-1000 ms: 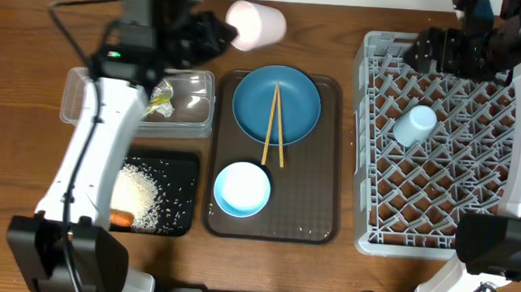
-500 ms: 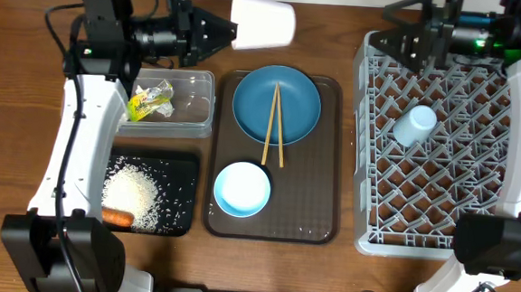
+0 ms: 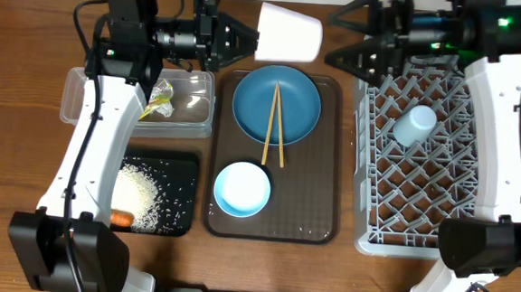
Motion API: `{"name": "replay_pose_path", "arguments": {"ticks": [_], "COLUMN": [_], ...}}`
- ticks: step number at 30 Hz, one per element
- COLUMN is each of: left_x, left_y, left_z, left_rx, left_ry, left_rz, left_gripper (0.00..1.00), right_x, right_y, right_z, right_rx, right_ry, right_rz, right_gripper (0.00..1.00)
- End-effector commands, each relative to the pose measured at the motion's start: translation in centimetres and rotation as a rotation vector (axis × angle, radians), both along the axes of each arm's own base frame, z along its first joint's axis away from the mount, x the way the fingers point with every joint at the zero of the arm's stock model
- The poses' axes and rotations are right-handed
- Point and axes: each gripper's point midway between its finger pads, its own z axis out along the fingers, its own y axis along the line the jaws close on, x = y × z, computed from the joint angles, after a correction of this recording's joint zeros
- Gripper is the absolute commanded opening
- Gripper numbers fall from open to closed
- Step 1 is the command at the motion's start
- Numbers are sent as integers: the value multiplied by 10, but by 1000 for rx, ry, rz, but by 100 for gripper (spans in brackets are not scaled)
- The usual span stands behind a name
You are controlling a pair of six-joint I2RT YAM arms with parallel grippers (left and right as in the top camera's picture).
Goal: Sort waste into correct bins and load items into the dishwasher rack
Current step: 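Raise the pink cup and bring the right gripper toward it, then close the right gripper around the pink cup held by the left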
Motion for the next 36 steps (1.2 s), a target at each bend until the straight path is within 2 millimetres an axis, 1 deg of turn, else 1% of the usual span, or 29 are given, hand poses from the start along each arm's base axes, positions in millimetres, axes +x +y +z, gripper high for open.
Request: {"name": "replay_pose_path", "arguments": {"ticks": [1, 7, 12, 20, 23, 26, 30, 33, 34, 35, 36], "left_x": [-4, -9, -9, -9, -9, -9, -9, -9, -9, -9, -9], "left_y": [-1, -1, -1, -1, -1, -1, -1, -1, -1, -1, -1], "left_z": [6, 8, 8, 8, 8, 8, 8, 8, 8, 8, 8], "left_rx": [-11, -22, -22, -22, -22, -22, -22, -22, -22, -21, -21], "left_ry": [-7, 12, 12, 11, 11, 11, 7, 4, -2, -16, -27], "left_rz": [-28, -54, -54, -54, -54, -54, -54, -54, -55, -55, -56], "left_gripper": [6, 6, 6, 6, 6, 6, 6, 6, 7, 7, 7], "right_x": [-11, -15, -18, -18, -19, -18, -17, -16, -15, -14, -13], "right_y": [14, 25, 33, 42, 45, 46, 46, 46, 46, 47, 47], "right_z": [6, 8, 5, -3, -4, -3, -2, -1, 0, 1, 2], "right_rx": [24, 28, 10, -38, -43, -40, -38, -35, -34, -31, -28], "right_ry": [-41, -68, -76, -82, -86, -100, -109, -122, -132, -145, -157], "right_rz": [58, 86, 93, 83, 88, 88, 88, 87, 87, 86, 86], "right_gripper": [99, 99, 99, 93, 88, 70, 59, 47, 41, 31, 27]}}
